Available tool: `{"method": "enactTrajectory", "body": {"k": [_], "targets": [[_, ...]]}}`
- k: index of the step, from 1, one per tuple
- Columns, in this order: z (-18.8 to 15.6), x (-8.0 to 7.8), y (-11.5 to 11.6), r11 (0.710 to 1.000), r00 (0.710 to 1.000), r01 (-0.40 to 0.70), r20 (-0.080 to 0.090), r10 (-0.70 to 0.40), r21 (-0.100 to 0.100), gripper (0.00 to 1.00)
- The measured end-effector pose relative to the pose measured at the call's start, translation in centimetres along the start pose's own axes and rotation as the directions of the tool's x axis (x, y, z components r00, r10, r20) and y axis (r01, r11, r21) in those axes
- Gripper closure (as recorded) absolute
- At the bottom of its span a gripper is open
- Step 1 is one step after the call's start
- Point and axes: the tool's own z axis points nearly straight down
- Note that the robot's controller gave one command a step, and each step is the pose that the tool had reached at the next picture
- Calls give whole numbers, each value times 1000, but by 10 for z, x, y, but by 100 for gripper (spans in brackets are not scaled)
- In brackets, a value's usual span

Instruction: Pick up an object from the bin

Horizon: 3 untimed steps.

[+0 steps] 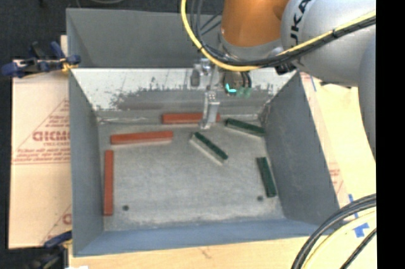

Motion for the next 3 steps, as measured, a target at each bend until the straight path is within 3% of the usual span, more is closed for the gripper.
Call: {"method": "enactTrajectory", "body": {"k": [1,2,3], "targets": [[111,-5,32,1000,1000,24,-1,-24,0,0],[172,4,71,999,999,34,0,-34,-1,0],[168,2,69,1000,1000,29,7,-29,-2,100]]}}
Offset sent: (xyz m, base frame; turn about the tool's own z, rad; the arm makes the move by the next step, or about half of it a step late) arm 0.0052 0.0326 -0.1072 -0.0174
